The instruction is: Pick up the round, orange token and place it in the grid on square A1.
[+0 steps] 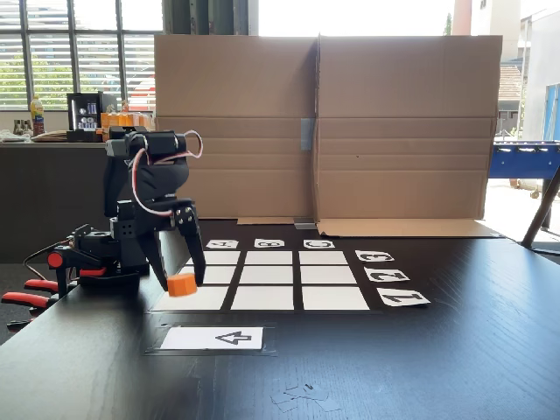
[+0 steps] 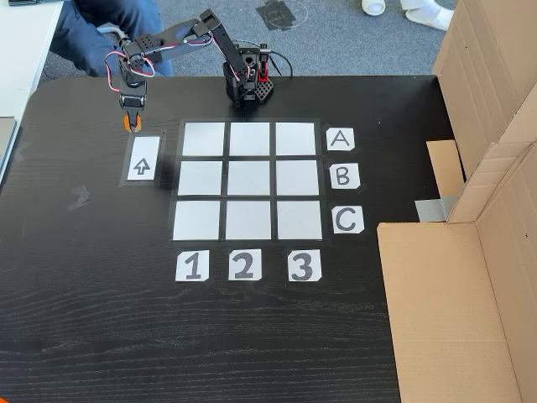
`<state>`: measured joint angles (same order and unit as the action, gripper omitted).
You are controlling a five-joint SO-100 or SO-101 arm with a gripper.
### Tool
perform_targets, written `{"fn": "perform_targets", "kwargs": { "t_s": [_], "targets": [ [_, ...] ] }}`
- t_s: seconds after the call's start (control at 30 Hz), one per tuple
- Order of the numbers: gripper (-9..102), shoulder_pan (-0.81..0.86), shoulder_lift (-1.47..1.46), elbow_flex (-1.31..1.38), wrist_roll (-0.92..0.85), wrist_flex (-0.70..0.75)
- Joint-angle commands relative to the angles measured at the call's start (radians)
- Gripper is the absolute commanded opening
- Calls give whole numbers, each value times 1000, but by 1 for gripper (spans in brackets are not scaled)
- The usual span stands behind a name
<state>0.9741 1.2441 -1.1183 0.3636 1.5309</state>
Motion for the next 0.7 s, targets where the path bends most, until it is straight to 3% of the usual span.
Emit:
{"fn": "perform_targets", "kwargs": {
  "t_s": [0.0, 0.67],
  "targets": [
    [8, 6, 179, -60, -2, 18],
    [8, -49, 1052, -801, -84, 29]
  ]
}}
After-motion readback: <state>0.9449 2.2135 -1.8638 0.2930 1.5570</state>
